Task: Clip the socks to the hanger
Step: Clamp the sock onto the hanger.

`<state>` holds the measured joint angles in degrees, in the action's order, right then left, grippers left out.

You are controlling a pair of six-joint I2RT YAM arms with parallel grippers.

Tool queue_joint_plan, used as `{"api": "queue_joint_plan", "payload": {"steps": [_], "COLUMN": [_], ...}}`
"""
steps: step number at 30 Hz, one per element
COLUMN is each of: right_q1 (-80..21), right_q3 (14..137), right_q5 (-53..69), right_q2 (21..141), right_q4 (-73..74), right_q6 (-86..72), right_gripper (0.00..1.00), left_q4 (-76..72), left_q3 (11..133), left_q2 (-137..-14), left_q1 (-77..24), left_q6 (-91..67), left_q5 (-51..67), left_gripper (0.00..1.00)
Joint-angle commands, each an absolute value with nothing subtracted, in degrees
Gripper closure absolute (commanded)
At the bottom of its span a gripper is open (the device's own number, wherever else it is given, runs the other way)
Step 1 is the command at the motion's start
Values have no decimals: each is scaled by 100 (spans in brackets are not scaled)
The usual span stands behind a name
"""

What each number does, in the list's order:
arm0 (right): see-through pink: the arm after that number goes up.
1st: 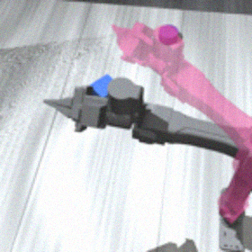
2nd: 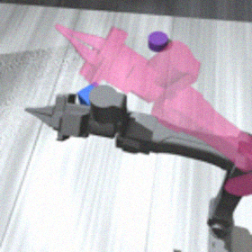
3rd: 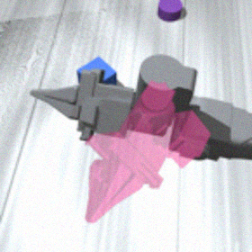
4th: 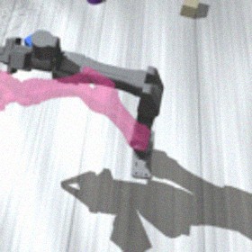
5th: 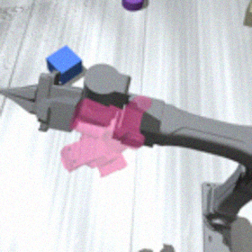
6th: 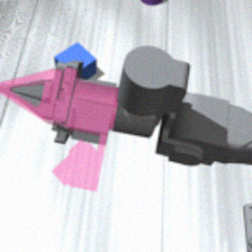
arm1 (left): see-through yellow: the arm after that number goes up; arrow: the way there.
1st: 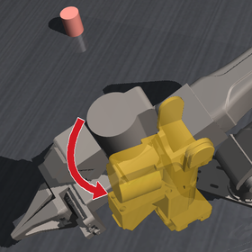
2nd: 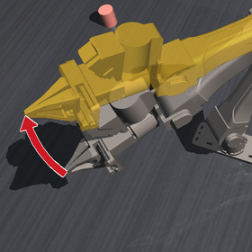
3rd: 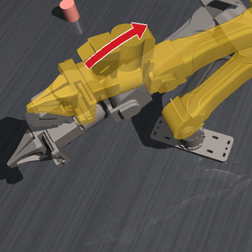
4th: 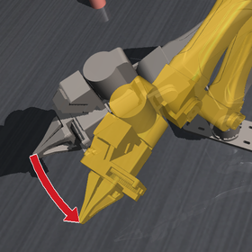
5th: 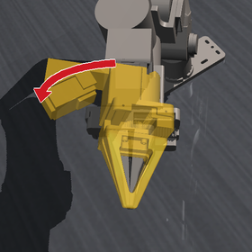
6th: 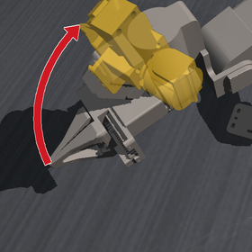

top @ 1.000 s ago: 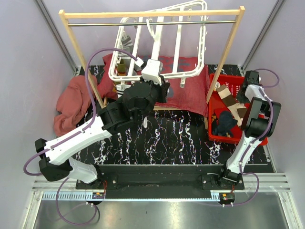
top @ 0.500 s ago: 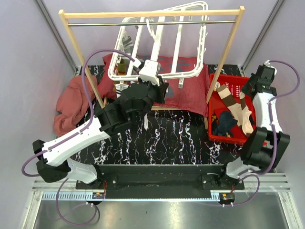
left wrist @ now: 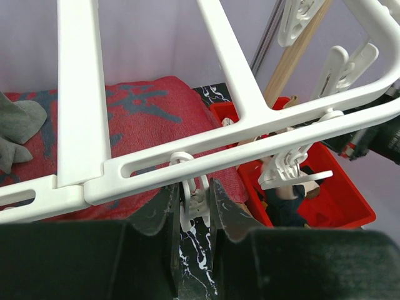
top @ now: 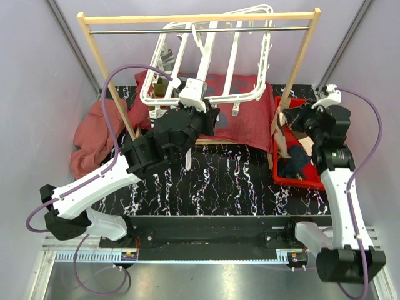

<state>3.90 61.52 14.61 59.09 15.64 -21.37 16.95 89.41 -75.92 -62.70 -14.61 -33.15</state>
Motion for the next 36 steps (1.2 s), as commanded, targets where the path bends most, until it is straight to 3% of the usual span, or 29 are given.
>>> {"api": "queue_joint_plan", "payload": {"steps": [1, 12, 23, 36], "right_q1": [44, -1229, -2249, -2645], "right_q3": [5889, 5309, 5045, 5212], "right_q5": [2292, 3752, 3507, 3445], "right_q2": [5179, 4517, 4816, 5256], "right_q4": [905, 704, -754, -1380], "right_q6": [-2206, -2021, -2408, -2514], "right_gripper": [99, 100, 99, 99], "left_q4": [1468, 1450, 1389, 1389], "left_q3": [9254, 9439, 9369, 9352], "left_q2": [-7567, -7734, -7770, -7857], "left_q1": [-6267, -6267, -6267, -6267], "left_q6": [-1485, -1731, -1977, -2144], "left_q5": [-3340, -3173, -2883, -2716], "left_gripper": [100, 100, 100, 100]}}
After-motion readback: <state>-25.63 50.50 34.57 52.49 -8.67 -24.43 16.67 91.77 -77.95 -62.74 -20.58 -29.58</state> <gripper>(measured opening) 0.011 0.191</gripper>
